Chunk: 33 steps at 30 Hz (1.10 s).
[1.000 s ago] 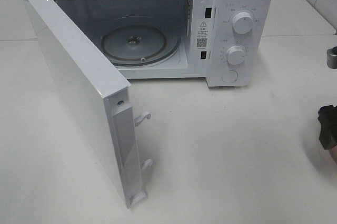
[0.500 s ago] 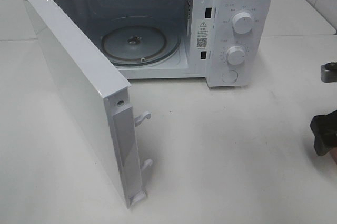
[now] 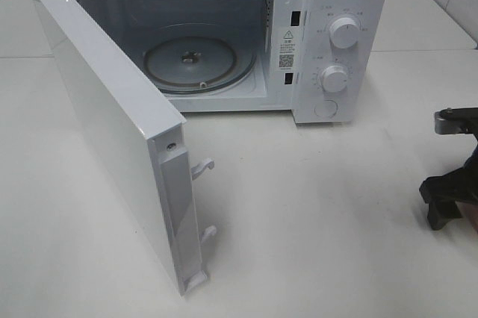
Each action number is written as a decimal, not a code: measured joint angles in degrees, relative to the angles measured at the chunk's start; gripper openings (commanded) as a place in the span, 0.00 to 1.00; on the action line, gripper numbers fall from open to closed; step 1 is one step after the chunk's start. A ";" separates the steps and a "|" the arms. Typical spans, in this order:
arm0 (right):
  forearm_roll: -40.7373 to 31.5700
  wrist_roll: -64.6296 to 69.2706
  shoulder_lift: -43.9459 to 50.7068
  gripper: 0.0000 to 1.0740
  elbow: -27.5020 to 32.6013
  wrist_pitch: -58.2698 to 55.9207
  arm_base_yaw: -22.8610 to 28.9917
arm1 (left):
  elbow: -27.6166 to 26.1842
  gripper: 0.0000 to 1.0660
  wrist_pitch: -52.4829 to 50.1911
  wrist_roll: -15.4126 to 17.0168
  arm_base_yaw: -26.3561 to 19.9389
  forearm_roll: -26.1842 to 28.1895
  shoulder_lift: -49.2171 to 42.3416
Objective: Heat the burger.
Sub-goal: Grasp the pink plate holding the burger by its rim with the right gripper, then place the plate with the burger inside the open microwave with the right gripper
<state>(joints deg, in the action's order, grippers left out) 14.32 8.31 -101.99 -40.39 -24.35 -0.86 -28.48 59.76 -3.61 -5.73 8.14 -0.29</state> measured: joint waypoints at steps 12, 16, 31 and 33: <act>5.84 8.54 -0.69 0.18 -0.29 2.58 0.00 | 0.00 0.92 0.00 0.00 0.00 0.00 0.00; 7.16 9.00 -0.69 0.00 -0.46 1.26 0.06 | 0.00 0.92 0.00 0.00 0.00 0.00 0.00; 10.20 11.29 -0.17 0.00 -0.63 -4.35 5.44 | 0.00 0.92 0.00 0.00 0.00 0.00 0.00; 10.31 11.86 0.29 0.00 -0.52 -5.21 6.47 | 0.00 0.92 0.00 0.00 0.00 0.00 0.00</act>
<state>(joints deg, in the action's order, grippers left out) 24.64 20.17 -101.70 -40.91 -29.56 5.61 -28.48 59.76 -3.61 -5.73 8.14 -0.29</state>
